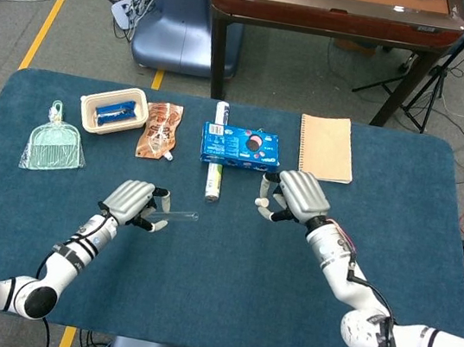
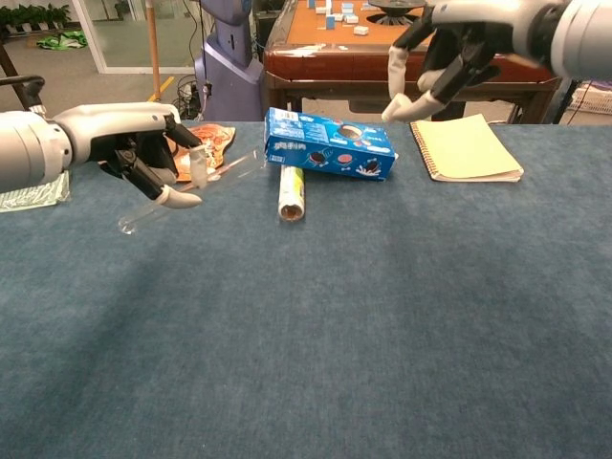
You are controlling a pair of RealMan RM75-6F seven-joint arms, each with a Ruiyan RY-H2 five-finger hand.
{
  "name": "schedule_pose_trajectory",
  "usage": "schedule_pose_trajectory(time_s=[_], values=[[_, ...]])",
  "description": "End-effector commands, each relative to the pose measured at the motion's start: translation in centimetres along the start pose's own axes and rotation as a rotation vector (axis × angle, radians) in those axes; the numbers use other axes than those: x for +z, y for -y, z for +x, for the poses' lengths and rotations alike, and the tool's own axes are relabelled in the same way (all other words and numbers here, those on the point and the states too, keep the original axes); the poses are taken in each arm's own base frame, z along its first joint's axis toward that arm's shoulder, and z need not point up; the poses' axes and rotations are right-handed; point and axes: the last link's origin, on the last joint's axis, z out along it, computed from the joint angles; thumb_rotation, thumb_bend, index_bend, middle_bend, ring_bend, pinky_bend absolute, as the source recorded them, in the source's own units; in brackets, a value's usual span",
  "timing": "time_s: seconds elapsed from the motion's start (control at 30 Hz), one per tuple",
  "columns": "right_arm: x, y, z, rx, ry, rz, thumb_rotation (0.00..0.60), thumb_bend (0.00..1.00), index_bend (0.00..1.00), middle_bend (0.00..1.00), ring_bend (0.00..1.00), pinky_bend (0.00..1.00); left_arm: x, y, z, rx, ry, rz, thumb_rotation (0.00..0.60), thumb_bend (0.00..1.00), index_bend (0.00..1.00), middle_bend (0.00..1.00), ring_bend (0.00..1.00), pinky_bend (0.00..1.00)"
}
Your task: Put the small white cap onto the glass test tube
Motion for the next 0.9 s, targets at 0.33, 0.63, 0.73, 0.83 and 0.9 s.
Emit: schedule_pose_trajectory(time_s=[0.33, 0.63, 0.73, 0.83, 0.9], values=[[-2.5, 2.7, 0.2, 0.174, 0.063, 0.125, 0.6, 0.31, 0.7, 1.0, 1.0, 1.0, 0.3, -1.9, -0.5, -0.109, -0.015, -0.056, 0.6, 0.26, 0.62, 1.0, 1.0, 1.0], [-2.4, 3.1, -1.0, 0.179, 0.084, 0.139, 0.6, 0.31, 0.7, 1.0, 1.0, 1.0, 0.2, -3.3, -0.9, -0.13, -0.037, -0.137, 0.6, 0.26, 0.63, 1.0, 1.0, 1.0], [-2.3, 3.2, -1.1, 0.181, 0.085, 0.144, 0.6, 0.31, 0.7, 1.0, 1.0, 1.0, 0.3, -3.6, -1.0, -0.136, -0.042, -0.15, 0.6, 0.26, 0.63, 1.0, 1.0, 1.0], [-2.1, 3.4, -1.3, 0.186, 0.087, 0.149, 0.6, 0.31, 0.7, 1.0, 1.0, 1.0, 0.4, -3.9, -1.0, -0.146, -0.048, -0.16, 0.6, 0.26, 0.63, 1.0, 1.0, 1.0], [-2.1, 3.5, -1.4, 0.195, 0.09, 0.153, 0.6, 0.31, 0.7, 1.0, 1.0, 1.0, 0.4, -4.0, -1.1, -0.146, -0.048, -0.164, 0.6, 0.26, 0.63, 1.0, 1.0, 1.0]])
